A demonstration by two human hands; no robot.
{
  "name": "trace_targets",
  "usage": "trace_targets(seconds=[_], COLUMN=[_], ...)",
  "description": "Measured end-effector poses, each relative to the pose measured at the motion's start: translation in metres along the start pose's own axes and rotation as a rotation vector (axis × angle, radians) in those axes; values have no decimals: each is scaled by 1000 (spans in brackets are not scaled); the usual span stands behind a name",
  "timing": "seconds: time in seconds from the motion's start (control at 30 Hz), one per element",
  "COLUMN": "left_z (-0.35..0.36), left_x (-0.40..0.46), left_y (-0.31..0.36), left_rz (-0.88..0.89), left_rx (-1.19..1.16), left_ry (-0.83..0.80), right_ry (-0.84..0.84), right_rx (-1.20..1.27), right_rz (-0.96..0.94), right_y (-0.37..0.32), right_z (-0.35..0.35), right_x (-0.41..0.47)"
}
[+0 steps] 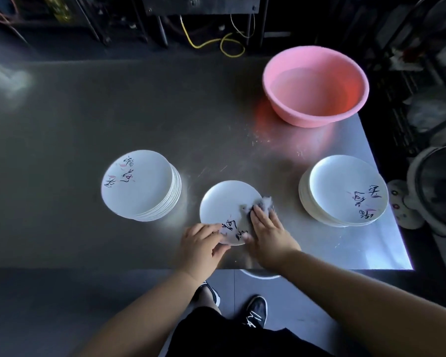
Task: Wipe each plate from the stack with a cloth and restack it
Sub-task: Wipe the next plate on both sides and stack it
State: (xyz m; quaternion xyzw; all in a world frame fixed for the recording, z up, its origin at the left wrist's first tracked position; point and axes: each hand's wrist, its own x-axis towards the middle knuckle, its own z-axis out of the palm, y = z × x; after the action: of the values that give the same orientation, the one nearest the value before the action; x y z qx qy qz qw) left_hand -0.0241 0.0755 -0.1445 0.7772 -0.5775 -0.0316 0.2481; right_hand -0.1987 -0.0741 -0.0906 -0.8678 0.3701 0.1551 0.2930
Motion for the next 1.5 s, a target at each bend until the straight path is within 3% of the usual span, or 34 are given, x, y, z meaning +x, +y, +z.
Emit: trace_targets(seconds=[0.17, 0.33, 0.5, 0.7, 0.87, 1.07, 1.2, 1.33, 1.4, 1.5], left_z=[4, -6, -32, -28, -20, -15, -9, -8, -11, -21], left_x=[1, 19, 23, 22, 13, 8, 13, 15, 16, 21], left_y=[7, 26, -3, -1, 4, 6, 11, 15, 15, 13], left_rz=[-24, 3, 88, 60, 43, 32, -83, -84, -68, 32], left_rx=[56, 101, 124, 73, 51, 93, 50, 82, 118, 184], left_ry=[20, -188, -360, -360, -288, -307, -313, -293, -332, -385], right_ry=[20, -87, -25, 31, -32, 102, 255, 450, 451, 299], right_rx=[-44, -74, -123, -84, -97, -103, -179, -115, -51, -20], right_rz=[-29, -78, -145, -53, -69, -165, -232, -356, -295, -5], right_y=[5, -8, 20, 3, -7, 30, 26, 34, 24, 1], right_z=[-17, 17, -15, 11, 34, -8, 24, 36, 14, -34], right_x=[16, -45, 0, -3, -36, 23, -1, -8, -7, -4])
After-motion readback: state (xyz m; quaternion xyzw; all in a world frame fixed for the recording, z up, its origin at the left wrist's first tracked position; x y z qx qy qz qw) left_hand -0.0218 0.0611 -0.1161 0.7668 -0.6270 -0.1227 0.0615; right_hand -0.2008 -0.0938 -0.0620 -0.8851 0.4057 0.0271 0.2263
